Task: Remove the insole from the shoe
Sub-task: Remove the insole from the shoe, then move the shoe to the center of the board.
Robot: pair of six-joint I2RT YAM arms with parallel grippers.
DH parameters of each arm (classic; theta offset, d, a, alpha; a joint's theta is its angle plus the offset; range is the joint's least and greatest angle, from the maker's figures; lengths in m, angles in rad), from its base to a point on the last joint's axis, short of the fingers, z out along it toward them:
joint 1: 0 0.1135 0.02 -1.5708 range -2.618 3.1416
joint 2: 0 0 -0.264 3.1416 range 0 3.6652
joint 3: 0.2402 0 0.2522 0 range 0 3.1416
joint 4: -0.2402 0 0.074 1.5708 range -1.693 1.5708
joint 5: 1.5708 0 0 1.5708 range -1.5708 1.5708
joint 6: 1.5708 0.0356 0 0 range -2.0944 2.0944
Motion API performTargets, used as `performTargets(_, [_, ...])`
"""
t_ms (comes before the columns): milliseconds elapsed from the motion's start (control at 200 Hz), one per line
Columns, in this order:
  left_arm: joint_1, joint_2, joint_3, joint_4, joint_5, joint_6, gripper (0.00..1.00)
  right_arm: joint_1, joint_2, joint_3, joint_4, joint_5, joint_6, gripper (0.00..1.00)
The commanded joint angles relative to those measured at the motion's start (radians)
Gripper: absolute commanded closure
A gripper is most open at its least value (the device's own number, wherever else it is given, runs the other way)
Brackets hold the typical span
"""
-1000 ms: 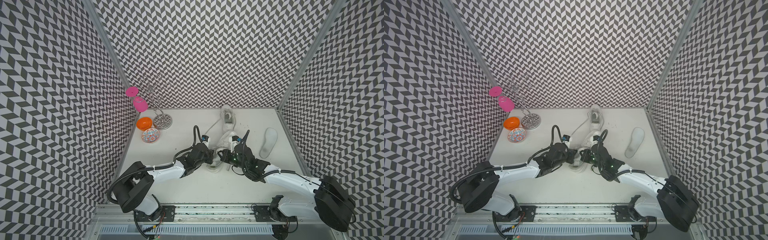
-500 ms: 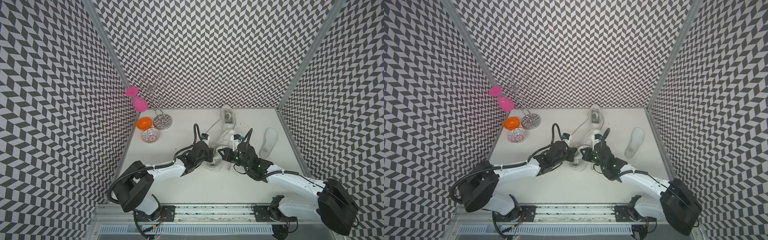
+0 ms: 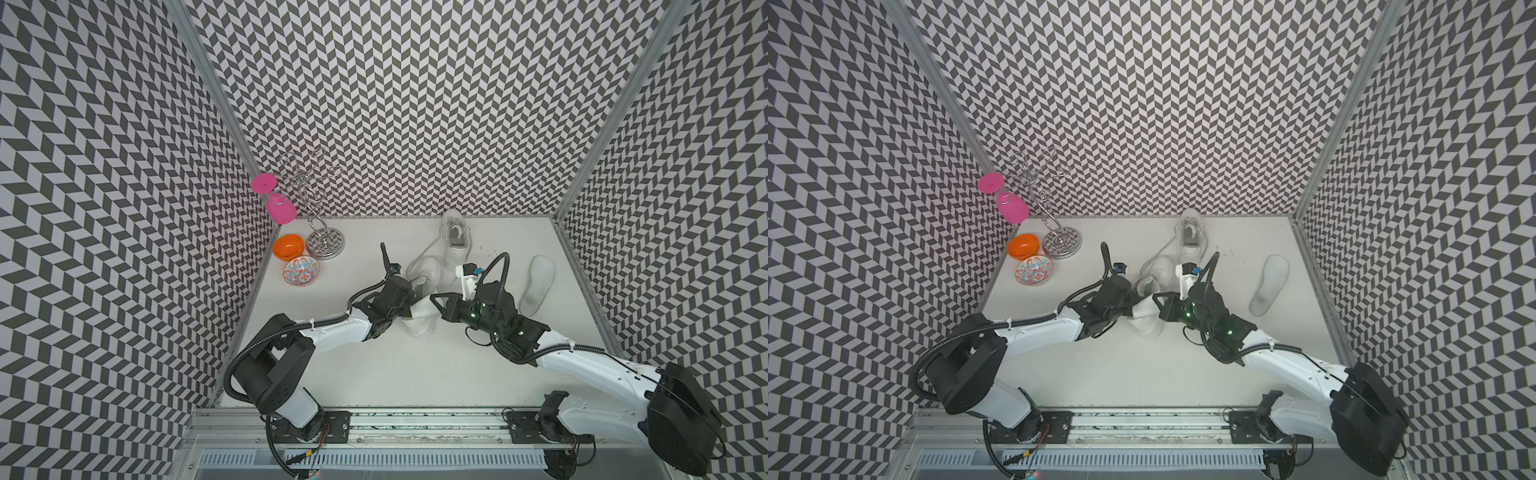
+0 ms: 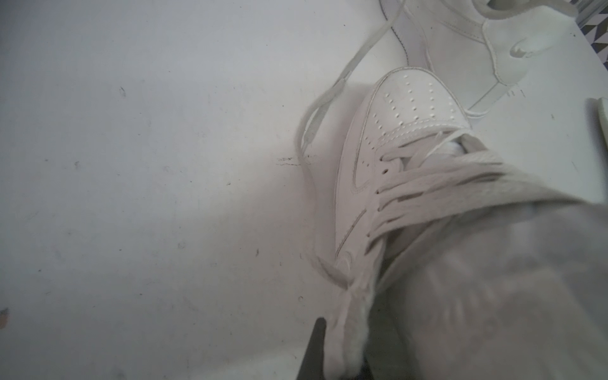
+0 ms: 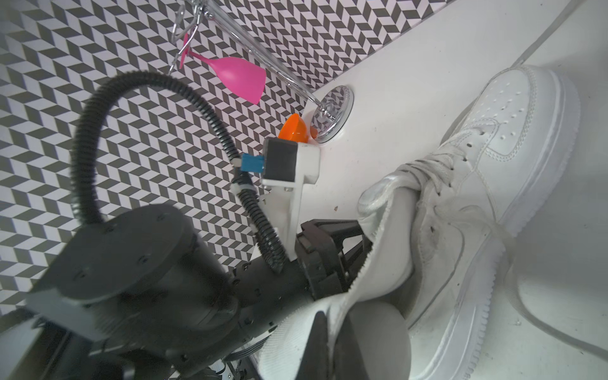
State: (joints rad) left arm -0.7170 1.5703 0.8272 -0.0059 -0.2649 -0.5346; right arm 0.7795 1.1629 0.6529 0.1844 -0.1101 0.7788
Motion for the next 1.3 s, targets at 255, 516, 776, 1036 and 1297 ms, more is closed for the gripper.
performTargets(255, [0.136, 0.056, 0.076, -0.081, -0.096, 0.003, 1.00, 0.000, -0.217, 0.003, -0.020, 0.251, -0.130, 1.00])
performTargets(516, [0.141, 0.077, 0.167, -0.038, -0.128, 0.017, 1.00, -0.165, -0.258, -0.039, -0.128, 0.296, -0.207, 1.00])
performTargets(776, [0.176, 0.215, 0.376, 0.036, -0.085, 0.079, 1.00, -0.289, -0.284, -0.083, -0.159, 0.250, -0.258, 1.00])
performTargets(1036, [0.216, 0.387, 0.593, 0.068, 0.027, 0.182, 1.00, -0.322, -0.340, -0.113, -0.203, 0.258, -0.256, 1.00])
performTargets(1297, [0.249, 0.537, 0.746, 0.078, 0.094, 0.230, 1.00, -0.352, -0.351, -0.124, -0.249, 0.274, -0.261, 1.00])
